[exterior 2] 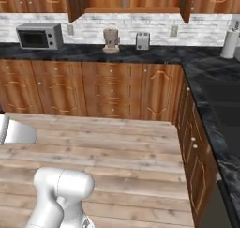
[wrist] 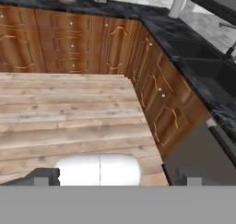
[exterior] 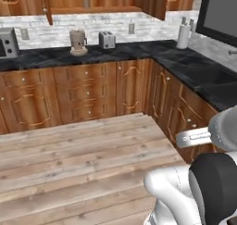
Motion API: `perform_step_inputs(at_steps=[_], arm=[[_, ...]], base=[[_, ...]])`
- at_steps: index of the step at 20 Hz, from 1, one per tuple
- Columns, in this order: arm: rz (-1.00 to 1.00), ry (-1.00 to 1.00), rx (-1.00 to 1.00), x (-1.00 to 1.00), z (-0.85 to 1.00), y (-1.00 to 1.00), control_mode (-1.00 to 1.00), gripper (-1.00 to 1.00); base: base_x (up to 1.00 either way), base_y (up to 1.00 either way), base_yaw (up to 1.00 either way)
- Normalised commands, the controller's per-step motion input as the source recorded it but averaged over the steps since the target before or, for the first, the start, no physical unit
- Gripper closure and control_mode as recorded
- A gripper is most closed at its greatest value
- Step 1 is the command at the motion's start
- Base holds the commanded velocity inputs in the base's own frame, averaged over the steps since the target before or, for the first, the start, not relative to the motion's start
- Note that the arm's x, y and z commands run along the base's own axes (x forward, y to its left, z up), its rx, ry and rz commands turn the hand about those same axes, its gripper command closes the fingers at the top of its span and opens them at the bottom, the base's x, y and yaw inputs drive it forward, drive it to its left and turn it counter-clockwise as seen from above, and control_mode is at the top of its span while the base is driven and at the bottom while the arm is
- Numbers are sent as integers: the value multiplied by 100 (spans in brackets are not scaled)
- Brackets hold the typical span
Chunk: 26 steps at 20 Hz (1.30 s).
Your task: There is a bowl on the dining counter. Grab a lemon wedge from the fridge and place it in the bowl. Then get the liquor bottle and glass cup from the cabinet and place them next to the bowl.
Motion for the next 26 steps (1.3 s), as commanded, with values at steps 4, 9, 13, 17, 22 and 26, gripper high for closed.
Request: perform_step_inputs(at_steps=[4,9,13,17,22,26], arm=[[0,0,0,0,0,0,100,-100],[0,0,0,0,0,0,100,-100],[0,0,0,0,0,0,100,-100],[0,0,0,0,0,0,100,-100],[0,0,0,0,0,0,100,-100],[0,0,0,0,0,0,100,-100]], base=[[100,-1,-3],[100,-3,-2],[100,-5,-2],[100,-7,-3],[100,-8,-4],[100,-29,-1]])
